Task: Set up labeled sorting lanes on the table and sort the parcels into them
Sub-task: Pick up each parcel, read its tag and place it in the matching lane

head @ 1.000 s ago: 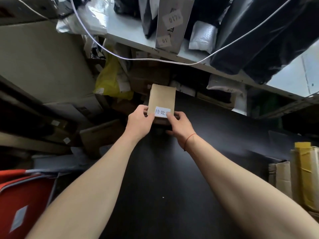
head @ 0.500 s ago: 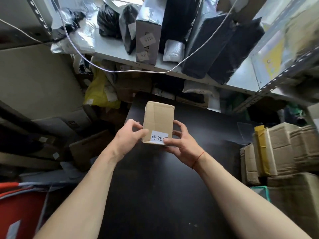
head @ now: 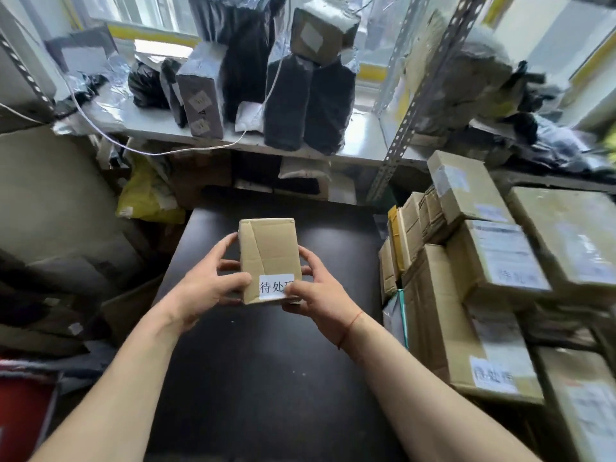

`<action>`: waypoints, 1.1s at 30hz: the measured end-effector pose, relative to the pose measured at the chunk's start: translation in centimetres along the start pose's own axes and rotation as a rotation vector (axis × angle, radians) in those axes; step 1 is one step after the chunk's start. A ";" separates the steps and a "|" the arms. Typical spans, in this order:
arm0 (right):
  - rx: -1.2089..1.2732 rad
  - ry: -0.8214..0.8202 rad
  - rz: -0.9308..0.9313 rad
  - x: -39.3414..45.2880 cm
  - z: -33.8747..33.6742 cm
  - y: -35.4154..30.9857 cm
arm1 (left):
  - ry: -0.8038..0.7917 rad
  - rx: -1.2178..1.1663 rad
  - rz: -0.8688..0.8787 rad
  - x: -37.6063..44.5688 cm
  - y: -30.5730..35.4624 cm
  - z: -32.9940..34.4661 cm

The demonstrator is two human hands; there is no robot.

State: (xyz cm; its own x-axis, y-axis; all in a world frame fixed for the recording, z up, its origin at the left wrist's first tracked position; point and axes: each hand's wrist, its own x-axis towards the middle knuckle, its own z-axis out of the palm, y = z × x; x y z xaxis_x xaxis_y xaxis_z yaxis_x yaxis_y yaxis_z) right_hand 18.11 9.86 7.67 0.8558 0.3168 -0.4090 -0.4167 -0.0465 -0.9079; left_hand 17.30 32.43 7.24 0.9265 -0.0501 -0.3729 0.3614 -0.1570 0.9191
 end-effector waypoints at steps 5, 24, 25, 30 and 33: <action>-0.200 -0.003 -0.161 -6.9 -3.0 -0.1 | -0.017 0.020 0.045 -5.9 3.2 5.2; -0.532 0.240 -0.224 -29.5 -19.3 -2.9 | -0.479 0.083 0.094 -12.3 11.3 23.2; -0.526 0.256 -0.226 -29.9 -20.4 -2.6 | -0.487 0.088 0.101 -12.2 11.5 24.3; -0.436 0.263 -0.230 -30.5 -24.8 -1.1 | -0.516 0.044 0.036 -11.8 11.7 28.9; -0.388 0.228 -0.222 -30.2 -26.6 -0.4 | -0.493 0.014 -0.011 -11.6 11.6 30.6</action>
State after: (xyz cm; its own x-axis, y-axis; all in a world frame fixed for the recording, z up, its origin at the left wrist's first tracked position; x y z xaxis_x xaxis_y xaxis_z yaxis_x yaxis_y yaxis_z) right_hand 0.62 -24.93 17.97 0.9741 0.1458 -0.1728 -0.1095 -0.3646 -0.9247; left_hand 7.57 0.97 18.37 0.7616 -0.5090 -0.4012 0.3660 -0.1731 0.9144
